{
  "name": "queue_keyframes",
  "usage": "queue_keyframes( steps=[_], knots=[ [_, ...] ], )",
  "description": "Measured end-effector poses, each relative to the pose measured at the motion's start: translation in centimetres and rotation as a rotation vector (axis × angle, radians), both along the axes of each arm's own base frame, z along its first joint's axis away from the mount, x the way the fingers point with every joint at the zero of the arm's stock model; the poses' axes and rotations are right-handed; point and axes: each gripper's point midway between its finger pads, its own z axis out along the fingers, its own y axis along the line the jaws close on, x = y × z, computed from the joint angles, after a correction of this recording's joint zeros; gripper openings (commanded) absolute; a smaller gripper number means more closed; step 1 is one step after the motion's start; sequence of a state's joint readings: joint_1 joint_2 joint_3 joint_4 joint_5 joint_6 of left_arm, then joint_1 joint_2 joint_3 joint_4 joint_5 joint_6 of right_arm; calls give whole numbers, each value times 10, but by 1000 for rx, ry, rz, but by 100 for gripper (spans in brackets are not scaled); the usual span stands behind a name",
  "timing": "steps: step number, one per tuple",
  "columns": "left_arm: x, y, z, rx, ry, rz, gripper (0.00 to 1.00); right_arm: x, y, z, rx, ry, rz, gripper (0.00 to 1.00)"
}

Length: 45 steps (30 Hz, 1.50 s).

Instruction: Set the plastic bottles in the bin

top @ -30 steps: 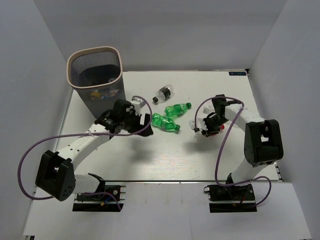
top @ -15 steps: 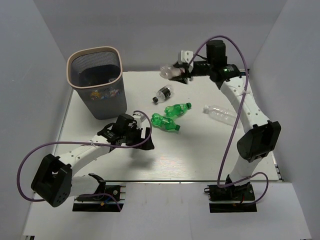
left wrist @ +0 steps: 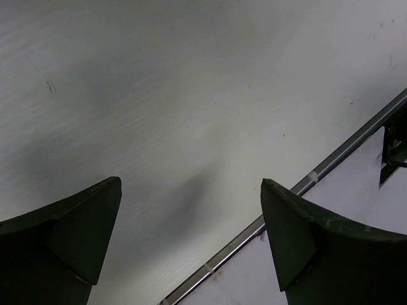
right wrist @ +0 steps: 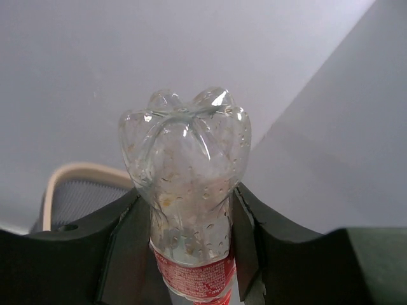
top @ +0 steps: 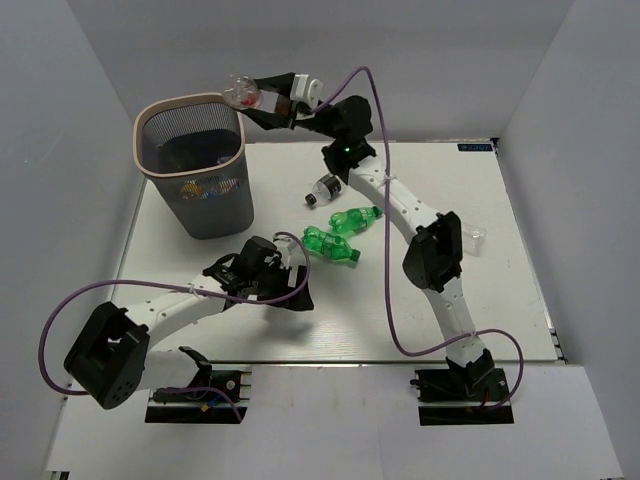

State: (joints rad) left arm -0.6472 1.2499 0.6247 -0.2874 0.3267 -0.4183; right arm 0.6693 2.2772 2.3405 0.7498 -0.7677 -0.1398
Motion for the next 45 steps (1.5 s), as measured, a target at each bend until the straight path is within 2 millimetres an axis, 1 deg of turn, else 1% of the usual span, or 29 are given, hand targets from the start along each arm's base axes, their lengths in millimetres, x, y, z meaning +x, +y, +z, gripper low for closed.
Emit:
queue_keyframes(
  steps=[4, 7, 9, 10, 13, 14, 16, 17, 19, 22, 24, 26, 28, 29, 30, 31, 32, 33, 35, 36, 37, 38, 39, 40, 41, 42, 43, 44, 45],
  knots=[
    [-8, 2, -7, 8, 28, 1, 100, -29, 20, 11, 91, -16, 46, 27],
    [-12, 1, -9, 10, 37, -1, 100, -45, 34, 12, 136, 2, 74, 31],
    [-13, 0, -9, 10, 38, -4, 100, -51, 44, 10, 159, 31, 84, 33],
    [-14, 0, -8, 10, 38, -5, 100, -53, 51, 5, 160, 48, 92, 36],
    [-14, -1, -6, 6, 34, -1, 100, -51, 67, -13, 156, 114, 94, 44],
    [-14, -1, -5, 4, 32, 2, 100, -48, 71, -20, 150, 133, 89, 55],
    [-13, -2, -4, 2, 28, 8, 100, -41, 77, -32, 138, 173, 77, 66],
    [-13, -2, -4, 3, 28, 12, 100, -36, 79, -38, 132, 188, 68, 80],
    [-13, -3, -2, 0, 27, 17, 100, -26, 83, -52, 115, 218, 47, 90],
    [-10, -7, 5, -12, 19, 26, 100, -12, 86, -68, 88, 250, 19, 90],
    [-7, -9, 8, -21, 13, 36, 100, -6, 84, -72, 81, 259, 7, 90],
    [-4, -11, 12, -25, 2, 51, 100, -3, 81, -71, 83, 257, 1, 90],
    [3, -14, 18, -31, -20, 77, 100, 2, 76, -71, 81, 262, -10, 86],
    [7, -15, 21, -34, -31, 89, 100, 4, 72, -70, 76, 266, -17, 81],
    [11, -17, 25, -38, -47, 102, 100, 6, 68, -71, 68, 276, -24, 73],
    [17, -18, 29, -39, -62, 124, 100, 8, 62, -70, 61, 289, -35, 34],
    [24, -20, 35, -42, -77, 148, 100, 10, 53, -67, 51, 303, -48, 5],
    [31, -21, 41, -45, -88, 180, 100, 14, 42, -64, 41, 335, -63, 0],
    [47, -26, 51, -45, -77, 256, 100, 25, 10, -48, 36, 396, -121, 0],
    [56, -31, 55, -45, -62, 297, 100, 32, -11, -39, 30, 427, -164, 0],
    [63, -35, 55, -43, -40, 331, 100, 40, -36, -27, 36, 446, -216, 3],
    [70, -40, 55, -39, -8, 376, 100, 46, -65, -17, 37, 471, -275, 13],
    [78, -45, 53, -40, 22, 416, 100, 48, -93, -8, 34, 494, -330, 28],
    [82, -49, 49, -39, 51, 448, 100, 51, -122, -3, 37, 505, -387, 39],
    [85, -53, 43, -39, 87, 490, 100, 48, -153, 1, 35, 517, -444, 51],
    [85, -54, 36, -36, 119, 527, 100, 44, -180, -6, 15, 529, -508, 54],
    [85, -53, 29, -27, 151, 570, 100, 37, -201, -18, -12, 545, -554, 54],
    [85, -52, 24, -22, 176, 608, 100, 25, -218, -34, -45, 560, -592, 55],
    [87, -51, 21, -23, 190, 649, 100, 14, -229, -57, -89, 593, -617, 55]
  ],
)
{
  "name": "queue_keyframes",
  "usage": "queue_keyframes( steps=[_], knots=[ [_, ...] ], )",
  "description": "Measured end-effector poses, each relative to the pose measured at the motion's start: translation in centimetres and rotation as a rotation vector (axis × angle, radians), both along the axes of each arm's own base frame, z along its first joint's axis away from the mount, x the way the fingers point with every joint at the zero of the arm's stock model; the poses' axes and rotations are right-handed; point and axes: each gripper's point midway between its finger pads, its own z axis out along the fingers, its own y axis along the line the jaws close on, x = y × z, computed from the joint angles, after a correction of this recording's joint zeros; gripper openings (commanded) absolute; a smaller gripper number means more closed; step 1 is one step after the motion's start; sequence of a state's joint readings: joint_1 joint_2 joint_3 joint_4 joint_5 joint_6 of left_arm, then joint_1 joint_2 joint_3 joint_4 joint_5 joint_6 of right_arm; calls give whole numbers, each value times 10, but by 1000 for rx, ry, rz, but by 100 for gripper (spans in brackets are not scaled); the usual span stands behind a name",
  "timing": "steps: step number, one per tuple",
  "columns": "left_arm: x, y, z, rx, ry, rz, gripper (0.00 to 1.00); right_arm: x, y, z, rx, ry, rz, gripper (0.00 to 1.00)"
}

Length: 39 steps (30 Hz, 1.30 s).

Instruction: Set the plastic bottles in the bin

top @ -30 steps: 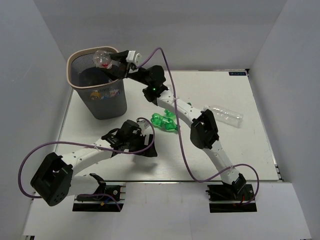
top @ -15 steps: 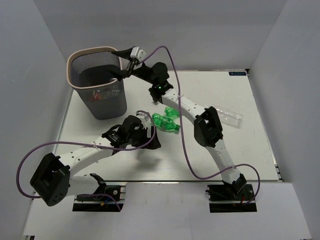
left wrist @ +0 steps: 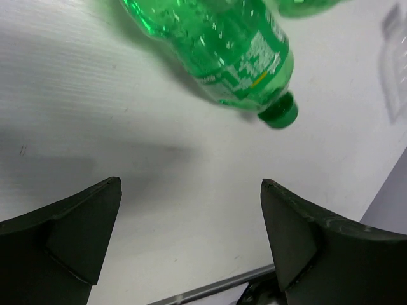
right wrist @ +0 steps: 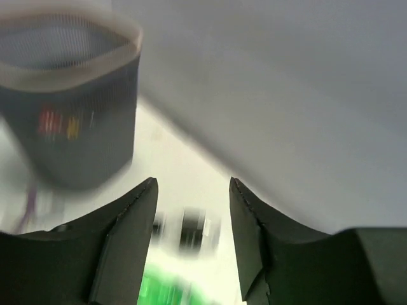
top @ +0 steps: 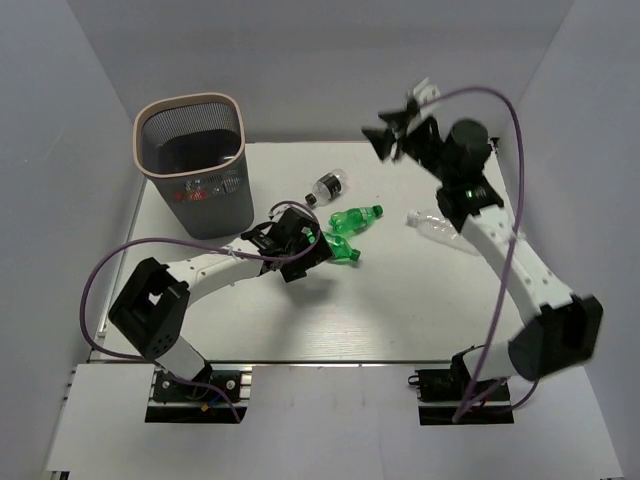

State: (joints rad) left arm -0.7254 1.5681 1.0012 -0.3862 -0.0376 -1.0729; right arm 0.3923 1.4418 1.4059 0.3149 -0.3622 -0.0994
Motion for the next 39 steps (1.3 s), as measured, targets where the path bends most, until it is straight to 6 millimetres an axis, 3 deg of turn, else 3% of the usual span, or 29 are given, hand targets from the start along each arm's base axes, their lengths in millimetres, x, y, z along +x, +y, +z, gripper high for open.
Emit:
queue_keyframes(
  steps=[6, 8, 10, 15, 20, 26, 30, 34, 36, 37, 38, 39],
  knots=[
    [31, -12, 15, -53, -37, 153, 100, -70, -47, -174, -232, 326, -17, 55],
    [44, -21, 23, -88, -64, 176, 100, -91, -61, -213, -272, 416, -24, 55],
    [52, -28, 27, -110, -68, 195, 100, -110, -72, -237, -292, 477, -31, 57],
    [63, -34, 14, -103, -39, 246, 100, -133, -83, -242, -291, 477, -38, 67],
    [79, -40, -3, -34, 5, 286, 100, -138, -93, -233, -283, 454, -71, 67],
    [91, -40, -16, 76, 61, 315, 96, -143, -105, -237, -281, 457, -114, 68],
    [84, -32, -36, 159, 122, 320, 93, -140, -113, -237, -280, 462, -150, 68],
    [69, -18, -57, 243, 184, 310, 78, -138, -119, -240, -277, 477, -174, 68],
    [68, -17, -57, 250, 183, 305, 71, -137, -121, -241, -275, 483, -180, 68],
    [68, -17, -58, 252, 182, 300, 65, -137, -122, -242, -275, 487, -183, 68],
    [67, -16, -58, 255, 180, 294, 51, -136, -122, -243, -275, 491, -186, 68],
    [67, -16, -57, 260, 175, 284, 45, -135, -124, -244, -275, 494, -189, 66]
  ],
)
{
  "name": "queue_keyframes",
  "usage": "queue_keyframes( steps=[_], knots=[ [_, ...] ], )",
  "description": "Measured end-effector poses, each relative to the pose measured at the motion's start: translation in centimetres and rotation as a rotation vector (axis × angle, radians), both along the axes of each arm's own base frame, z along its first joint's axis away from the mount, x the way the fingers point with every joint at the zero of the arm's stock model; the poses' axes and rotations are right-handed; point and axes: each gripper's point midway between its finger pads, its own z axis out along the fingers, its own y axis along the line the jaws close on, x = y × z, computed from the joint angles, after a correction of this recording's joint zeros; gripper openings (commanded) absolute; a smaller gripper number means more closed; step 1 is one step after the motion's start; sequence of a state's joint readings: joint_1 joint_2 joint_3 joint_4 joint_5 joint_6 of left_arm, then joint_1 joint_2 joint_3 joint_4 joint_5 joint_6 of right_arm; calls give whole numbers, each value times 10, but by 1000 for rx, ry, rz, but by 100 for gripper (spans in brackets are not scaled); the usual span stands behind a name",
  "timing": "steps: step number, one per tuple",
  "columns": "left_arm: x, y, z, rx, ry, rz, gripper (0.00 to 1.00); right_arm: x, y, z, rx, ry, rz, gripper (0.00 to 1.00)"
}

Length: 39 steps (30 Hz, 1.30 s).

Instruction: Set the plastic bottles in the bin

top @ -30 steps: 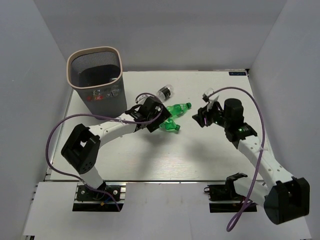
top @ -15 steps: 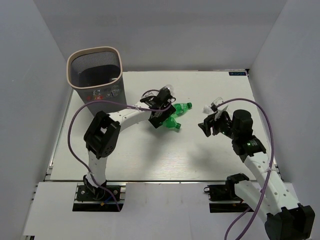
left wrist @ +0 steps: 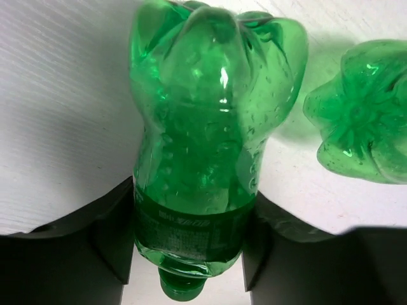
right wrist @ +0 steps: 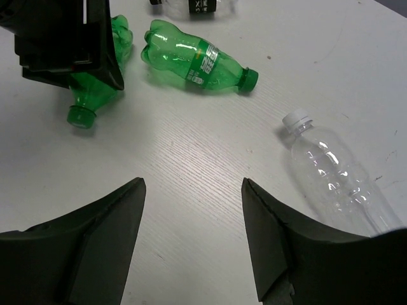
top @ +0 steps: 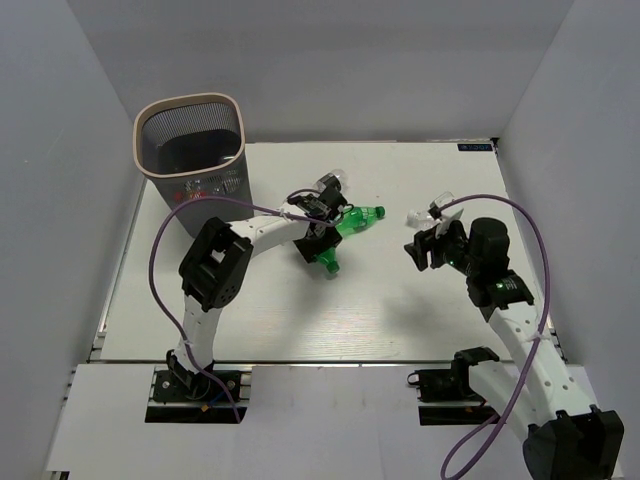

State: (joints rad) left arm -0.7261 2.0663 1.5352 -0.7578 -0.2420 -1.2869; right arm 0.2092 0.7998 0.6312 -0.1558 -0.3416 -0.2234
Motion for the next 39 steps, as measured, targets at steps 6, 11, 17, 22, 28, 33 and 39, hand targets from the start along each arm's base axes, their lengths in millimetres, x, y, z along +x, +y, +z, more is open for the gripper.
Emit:
queue_keyframes(
  steps=[6, 11, 17, 22, 28, 33, 39],
  knots=[
    [-5, 4, 9, 65, -27, -139, 0, 4, -7, -4, -4, 13, -24, 5],
    [-12, 4, 74, 118, -170, -298, 0, 11, -15, -15, 19, 79, -85, 52],
    [-1, -20, 236, 51, -530, -432, 0, 36, -34, -35, 20, 202, -195, 68],
    [26, -6, 362, 74, -837, -397, 0, 55, -48, -28, 41, 228, -252, 68],
    [76, 89, 422, 259, -972, -133, 0, 68, -57, -17, 49, 207, -267, 69],
    [110, 185, 401, 444, -872, 52, 3, 71, -73, -20, 42, 209, -299, 77],
    [128, 263, 372, 557, -743, 170, 60, 78, -88, -24, 24, 219, -317, 90]
  ],
)
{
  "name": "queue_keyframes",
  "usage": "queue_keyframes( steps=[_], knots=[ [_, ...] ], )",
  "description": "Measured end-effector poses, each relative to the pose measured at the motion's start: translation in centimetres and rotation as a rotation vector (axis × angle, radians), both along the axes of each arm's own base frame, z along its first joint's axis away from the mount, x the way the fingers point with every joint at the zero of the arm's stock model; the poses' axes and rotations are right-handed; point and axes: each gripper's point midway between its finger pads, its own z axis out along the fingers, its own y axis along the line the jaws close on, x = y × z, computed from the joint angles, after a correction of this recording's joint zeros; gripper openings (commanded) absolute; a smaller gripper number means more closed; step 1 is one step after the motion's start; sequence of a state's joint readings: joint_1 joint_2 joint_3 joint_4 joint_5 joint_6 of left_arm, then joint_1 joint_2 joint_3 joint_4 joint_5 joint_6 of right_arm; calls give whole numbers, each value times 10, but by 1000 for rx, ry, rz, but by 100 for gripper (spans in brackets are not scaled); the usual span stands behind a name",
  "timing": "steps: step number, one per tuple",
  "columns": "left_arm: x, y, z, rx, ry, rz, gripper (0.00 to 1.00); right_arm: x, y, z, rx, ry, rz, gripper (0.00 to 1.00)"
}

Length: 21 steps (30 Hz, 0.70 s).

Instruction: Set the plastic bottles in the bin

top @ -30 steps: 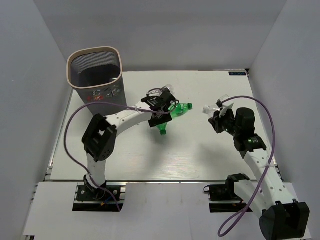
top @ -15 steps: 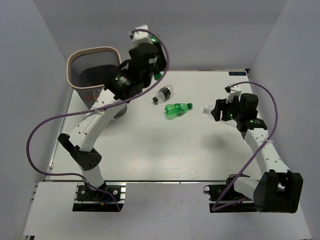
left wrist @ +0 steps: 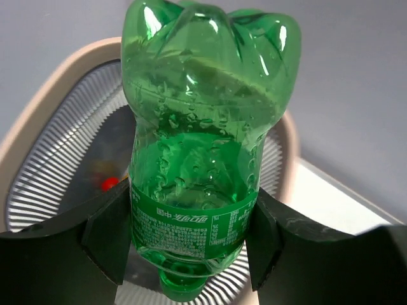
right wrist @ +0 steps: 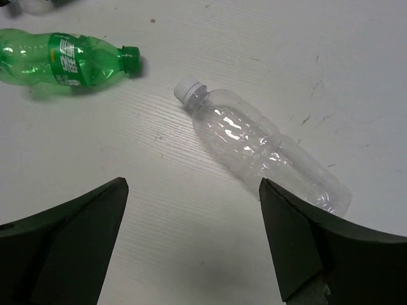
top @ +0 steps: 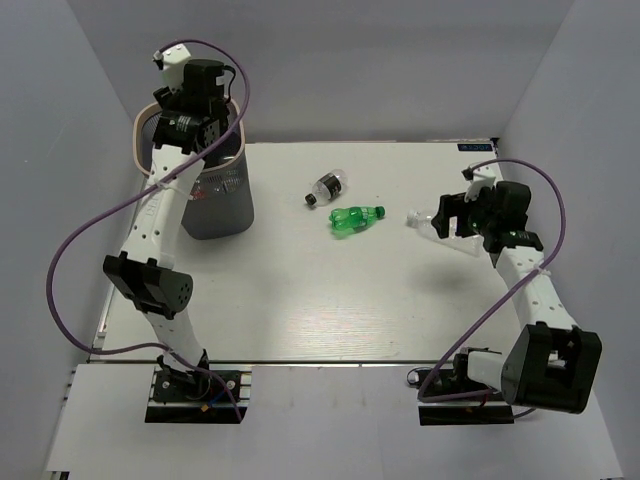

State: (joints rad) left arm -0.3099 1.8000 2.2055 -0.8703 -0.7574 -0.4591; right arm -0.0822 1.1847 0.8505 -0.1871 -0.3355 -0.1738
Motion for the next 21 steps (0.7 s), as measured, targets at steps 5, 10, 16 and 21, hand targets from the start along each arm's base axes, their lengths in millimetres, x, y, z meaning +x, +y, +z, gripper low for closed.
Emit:
queue_keyframes(
  steps=[5, 10, 16, 21],
  knots=[
    [6, 20, -22, 7, 75, 21, 97, 18, -15, -3, -72, 23, 37, 90],
    [6, 0, -26, 24, 104, -95, 99, 45, -31, -5, -197, 48, 145, 90],
    [-16, -79, -35, -21, 100, -600, 99, 55, -37, -34, -319, 138, 342, 90],
    [-67, -159, -42, -106, 54, -1043, 99, 59, -33, -71, -327, 241, 507, 90]
  ],
)
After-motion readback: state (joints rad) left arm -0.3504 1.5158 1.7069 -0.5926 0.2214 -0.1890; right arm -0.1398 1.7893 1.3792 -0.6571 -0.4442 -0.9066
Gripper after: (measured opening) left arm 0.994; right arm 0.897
